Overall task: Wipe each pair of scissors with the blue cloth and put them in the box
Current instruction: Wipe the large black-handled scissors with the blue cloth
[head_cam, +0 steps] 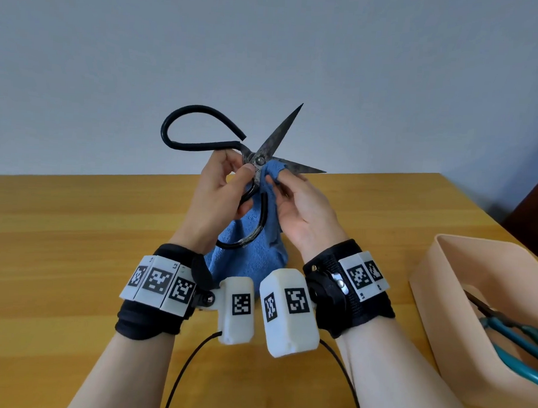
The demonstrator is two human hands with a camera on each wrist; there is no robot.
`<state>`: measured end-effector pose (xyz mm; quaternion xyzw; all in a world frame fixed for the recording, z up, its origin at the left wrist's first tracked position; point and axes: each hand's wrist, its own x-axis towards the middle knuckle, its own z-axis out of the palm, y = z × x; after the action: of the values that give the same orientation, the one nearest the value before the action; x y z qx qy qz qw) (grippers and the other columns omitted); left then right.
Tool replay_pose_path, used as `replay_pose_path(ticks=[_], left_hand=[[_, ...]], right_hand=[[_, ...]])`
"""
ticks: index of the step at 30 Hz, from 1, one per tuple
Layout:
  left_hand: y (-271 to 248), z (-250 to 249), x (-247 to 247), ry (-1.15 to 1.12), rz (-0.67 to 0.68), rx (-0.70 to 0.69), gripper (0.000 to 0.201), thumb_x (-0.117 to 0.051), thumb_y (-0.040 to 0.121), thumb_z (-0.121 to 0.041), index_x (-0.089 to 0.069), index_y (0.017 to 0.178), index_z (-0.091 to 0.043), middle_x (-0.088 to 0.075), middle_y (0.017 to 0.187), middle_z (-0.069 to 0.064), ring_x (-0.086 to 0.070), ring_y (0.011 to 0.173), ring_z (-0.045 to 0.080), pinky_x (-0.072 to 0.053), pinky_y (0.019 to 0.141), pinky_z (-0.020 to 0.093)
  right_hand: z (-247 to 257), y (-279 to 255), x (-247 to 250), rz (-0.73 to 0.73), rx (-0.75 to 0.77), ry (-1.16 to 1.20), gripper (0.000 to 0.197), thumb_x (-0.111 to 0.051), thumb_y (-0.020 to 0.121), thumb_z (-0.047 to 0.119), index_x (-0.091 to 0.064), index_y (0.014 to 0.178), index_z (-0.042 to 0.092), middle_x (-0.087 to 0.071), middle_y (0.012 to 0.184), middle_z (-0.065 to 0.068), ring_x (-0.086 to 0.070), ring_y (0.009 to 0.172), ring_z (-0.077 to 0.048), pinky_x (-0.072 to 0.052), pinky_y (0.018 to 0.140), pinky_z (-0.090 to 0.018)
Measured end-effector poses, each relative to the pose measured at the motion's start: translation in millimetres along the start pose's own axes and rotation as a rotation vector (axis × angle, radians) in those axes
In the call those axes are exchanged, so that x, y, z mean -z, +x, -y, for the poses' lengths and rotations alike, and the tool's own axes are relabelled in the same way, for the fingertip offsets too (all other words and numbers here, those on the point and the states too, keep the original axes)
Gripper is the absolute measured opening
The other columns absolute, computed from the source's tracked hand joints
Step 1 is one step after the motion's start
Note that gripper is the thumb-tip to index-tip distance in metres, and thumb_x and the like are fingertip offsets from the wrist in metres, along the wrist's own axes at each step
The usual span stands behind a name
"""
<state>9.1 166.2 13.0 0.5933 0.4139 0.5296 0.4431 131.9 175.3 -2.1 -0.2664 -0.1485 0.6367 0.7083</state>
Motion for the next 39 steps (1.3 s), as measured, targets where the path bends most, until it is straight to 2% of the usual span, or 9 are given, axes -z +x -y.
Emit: replay_pose_path(ticks=[1,4,5,12,18,22,28,35,39], left_hand=[[0,0,-1,-0.010,0.000,0.001,0.011,-0.052,0.103,-0.017,-0.044,0.096,-0.014,-0.048,0.080,-0.009,-0.041,0.052,0.004,-0.040,0.055,0.026],[0,0,-1,-0.001,-0.004,-0.009,0.010,-0.052,0.103,-0.016,-0.045,0.096,-0.015,-0.049,0.087,-0.006,-0.042,0.054,0.002,-0.042,0.057,0.026],[0,1,-1,0.006,-0.005,-0.012,0.010,-0.052,0.103,-0.016,-0.045,0.096,-0.015,-0.049,0.089,-0.005,-0.042,0.055,0.001,-0.043,0.057,0.026],[0,0,0,0.002,0.006,-0.010,0.010,-0.053,0.103,-0.016,-0.046,0.097,-0.013,-0.051,0.082,-0.010,-0.043,0.055,0.002,-0.043,0.055,0.023],[0,1,3,0.009,0.028,0.004,0.010,-0.052,0.104,-0.016,-0.045,0.098,-0.011,-0.052,0.074,-0.015,-0.044,0.050,0.007,-0.041,0.052,0.025],[2,0,5,0.049,0.073,-0.034,0.013,-0.051,0.104,-0.016,-0.043,0.096,-0.011,-0.051,0.086,-0.001,-0.057,0.049,0.023,-0.038,0.044,0.027],[5,-2,12,0.042,0.081,0.045,0.007,-0.054,0.103,-0.016,-0.050,0.099,-0.013,-0.053,0.103,0.010,-0.073,0.065,0.025,-0.058,0.058,0.029],[7,-2,16,0.059,0.095,0.071,0.009,-0.054,0.103,-0.017,-0.051,0.102,-0.008,-0.057,0.102,0.013,-0.075,0.070,0.031,-0.060,0.062,0.031],[6,-3,16,0.062,0.108,0.064,0.007,-0.054,0.103,-0.016,-0.052,0.100,-0.011,-0.059,0.101,0.013,-0.074,0.066,0.027,-0.058,0.059,0.027]], right_hand=[[0,0,0,0.005,0.000,-0.005,0.015,-0.056,0.093,-0.008,-0.056,0.106,0.000,-0.065,0.087,-0.017,-0.067,0.074,-0.021,-0.060,0.069,-0.026],[-3,1,0,0.034,0.018,-0.038,0.018,-0.057,0.093,-0.005,-0.058,0.111,-0.004,-0.064,0.095,-0.020,-0.065,0.086,-0.024,-0.053,0.099,-0.036],[-4,1,0,0.037,0.023,-0.039,0.019,-0.057,0.093,-0.006,-0.058,0.112,-0.006,-0.063,0.097,-0.021,-0.064,0.087,-0.024,-0.052,0.100,-0.036],[2,-1,1,-0.007,0.021,0.006,0.019,-0.059,0.092,-0.008,-0.056,0.109,-0.002,-0.065,0.089,-0.017,-0.069,0.070,-0.019,-0.060,0.069,-0.024],[3,-3,-1,0.011,0.026,-0.010,0.028,-0.060,0.090,-0.009,-0.055,0.117,-0.006,-0.064,0.091,-0.019,-0.069,0.074,-0.021,-0.059,0.068,-0.024],[4,-3,-1,-0.006,0.065,-0.024,0.026,-0.060,0.090,-0.009,-0.051,0.113,0.001,-0.065,0.085,-0.015,-0.070,0.064,-0.016,-0.059,0.064,-0.026],[6,-6,-5,0.048,0.074,-0.073,0.022,-0.057,0.089,-0.012,-0.055,0.107,0.001,-0.064,0.090,-0.017,-0.069,0.067,-0.018,-0.058,0.065,-0.024],[2,-6,-3,0.042,0.071,-0.065,0.035,-0.057,0.090,-0.011,-0.053,0.123,-0.004,-0.066,0.088,-0.017,-0.070,0.067,-0.018,-0.058,0.065,-0.026],[5,-8,-4,0.046,0.064,-0.079,0.023,-0.058,0.089,-0.012,-0.056,0.110,-0.002,-0.064,0.088,-0.018,-0.068,0.066,-0.018,-0.059,0.065,-0.027]])
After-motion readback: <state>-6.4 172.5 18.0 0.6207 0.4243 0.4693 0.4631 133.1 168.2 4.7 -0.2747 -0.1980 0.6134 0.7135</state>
